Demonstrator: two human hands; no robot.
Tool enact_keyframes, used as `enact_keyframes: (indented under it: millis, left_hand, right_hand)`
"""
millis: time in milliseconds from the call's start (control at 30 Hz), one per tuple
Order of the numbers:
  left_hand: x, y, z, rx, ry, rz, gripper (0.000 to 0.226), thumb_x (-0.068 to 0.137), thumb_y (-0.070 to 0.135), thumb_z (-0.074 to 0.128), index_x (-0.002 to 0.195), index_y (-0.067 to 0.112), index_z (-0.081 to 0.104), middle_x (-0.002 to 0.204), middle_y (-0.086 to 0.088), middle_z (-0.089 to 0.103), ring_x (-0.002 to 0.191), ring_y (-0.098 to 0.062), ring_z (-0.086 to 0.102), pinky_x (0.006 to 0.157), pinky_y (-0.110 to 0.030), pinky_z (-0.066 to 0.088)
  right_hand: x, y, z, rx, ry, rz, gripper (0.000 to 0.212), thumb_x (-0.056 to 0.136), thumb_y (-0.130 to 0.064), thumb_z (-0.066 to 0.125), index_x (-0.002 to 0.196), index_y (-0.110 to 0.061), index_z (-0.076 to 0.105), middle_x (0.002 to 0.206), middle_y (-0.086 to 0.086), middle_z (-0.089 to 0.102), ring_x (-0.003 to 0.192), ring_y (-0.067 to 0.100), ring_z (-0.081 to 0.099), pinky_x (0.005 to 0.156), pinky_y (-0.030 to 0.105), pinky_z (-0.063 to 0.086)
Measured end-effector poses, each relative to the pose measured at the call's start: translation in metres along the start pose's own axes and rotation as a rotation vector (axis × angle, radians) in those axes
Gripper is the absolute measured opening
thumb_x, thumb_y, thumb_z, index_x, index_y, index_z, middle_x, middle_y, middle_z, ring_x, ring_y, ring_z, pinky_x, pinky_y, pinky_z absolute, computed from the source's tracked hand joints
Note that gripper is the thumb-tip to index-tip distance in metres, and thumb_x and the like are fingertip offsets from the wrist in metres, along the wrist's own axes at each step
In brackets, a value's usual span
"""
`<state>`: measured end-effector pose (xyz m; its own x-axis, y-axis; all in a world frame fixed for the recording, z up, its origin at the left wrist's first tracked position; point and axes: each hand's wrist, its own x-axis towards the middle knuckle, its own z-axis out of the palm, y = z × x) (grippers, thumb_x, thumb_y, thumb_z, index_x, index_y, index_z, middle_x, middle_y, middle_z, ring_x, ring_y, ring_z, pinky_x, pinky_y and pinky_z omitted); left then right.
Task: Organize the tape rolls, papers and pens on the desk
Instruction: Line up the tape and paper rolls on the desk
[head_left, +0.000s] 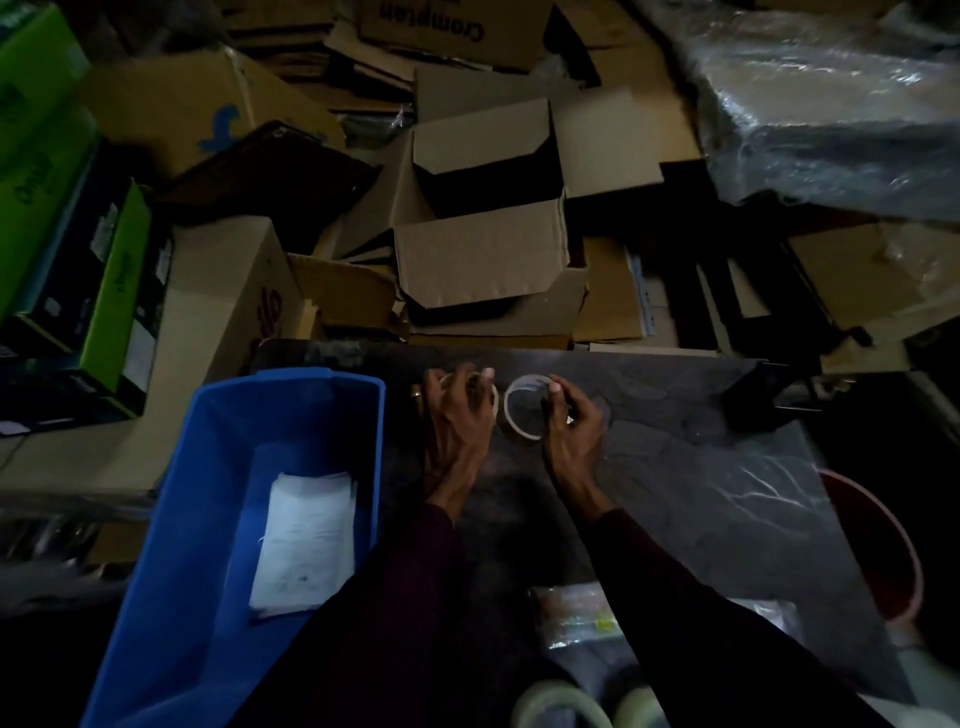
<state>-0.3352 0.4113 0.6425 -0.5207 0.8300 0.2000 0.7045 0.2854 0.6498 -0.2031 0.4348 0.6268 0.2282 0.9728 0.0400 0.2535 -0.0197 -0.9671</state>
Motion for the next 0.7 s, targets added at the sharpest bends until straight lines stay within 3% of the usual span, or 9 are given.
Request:
enact_keyframes:
  millis: [100, 233, 367, 500, 567, 700]
  left_hand:
    - [-0.006, 0.011, -0.023, -0.003, -0.011, 0.037, 0.038, 0.094, 0.053, 0.04, 0.097, 0.026, 0.065, 0.099, -0.007, 0.055, 0.089, -0.026, 0.055, 0.092, -0.036, 0.036]
    - [-0.034, 0.023, -0.068, -0.062, 0.022, 0.095, 0.032, 0.094, 0.049, 0.044, 0.099, 0.026, 0.065, 0.098, -0.005, 0.054, 0.085, -0.021, 0.054, 0.082, -0.037, 0.047]
    - [-0.092, 0.021, -0.118, 0.05, 0.026, 0.103, 0.028, 0.093, 0.05, 0.044, 0.104, 0.033, 0.064, 0.106, -0.001, 0.057, 0.095, -0.019, 0.054, 0.086, -0.037, 0.038]
    - [-0.157, 0.003, -0.157, 0.037, 0.005, 0.113, 0.029, 0.091, 0.048, 0.048, 0.108, 0.034, 0.067, 0.108, 0.002, 0.061, 0.099, -0.022, 0.056, 0.087, -0.037, 0.036]
    - [-0.189, -0.015, -0.172, 0.055, -0.011, 0.076, 0.029, 0.092, 0.048, 0.048, 0.108, 0.034, 0.067, 0.109, 0.003, 0.061, 0.099, -0.023, 0.056, 0.086, -0.038, 0.039]
    - [-0.242, -0.061, -0.189, 0.045, -0.053, 0.007, 0.04, 0.093, 0.056, 0.039, 0.109, 0.034, 0.069, 0.109, 0.003, 0.061, 0.101, -0.023, 0.059, 0.086, -0.039, 0.04]
  right_hand:
    - [-0.013, -0.025, -0.018, 0.045, 0.033, -0.024, 0.019, 0.1, -0.02, 0.056, 0.107, -0.015, 0.073, 0.1, -0.007, 0.072, 0.091, -0.009, 0.064, 0.079, 0.01, 0.05]
    - [-0.039, -0.048, -0.037, 0.06, 0.047, -0.04, 0.019, 0.099, -0.02, 0.057, 0.107, -0.015, 0.073, 0.103, -0.003, 0.072, 0.093, -0.008, 0.064, 0.078, 0.007, 0.048]
    - [-0.082, -0.055, -0.054, 0.076, -0.017, -0.05, 0.019, 0.099, -0.02, 0.057, 0.106, -0.017, 0.075, 0.105, -0.002, 0.075, 0.1, 0.008, 0.069, 0.084, 0.024, 0.054]
    - [-0.145, -0.052, -0.065, 0.061, -0.063, -0.029, 0.018, 0.099, -0.014, 0.057, 0.103, -0.014, 0.075, 0.098, -0.006, 0.074, 0.091, -0.004, 0.067, 0.08, 0.014, 0.051]
    - [-0.18, -0.039, -0.066, 0.042, -0.074, 0.025, 0.019, 0.099, -0.018, 0.058, 0.106, -0.012, 0.075, 0.1, -0.003, 0.075, 0.094, 0.002, 0.068, 0.083, 0.02, 0.055]
    - [-0.243, -0.013, -0.064, -0.047, -0.097, 0.08, 0.017, 0.098, -0.024, 0.059, 0.102, -0.022, 0.075, 0.1, -0.01, 0.075, 0.097, 0.005, 0.069, 0.088, 0.03, 0.055]
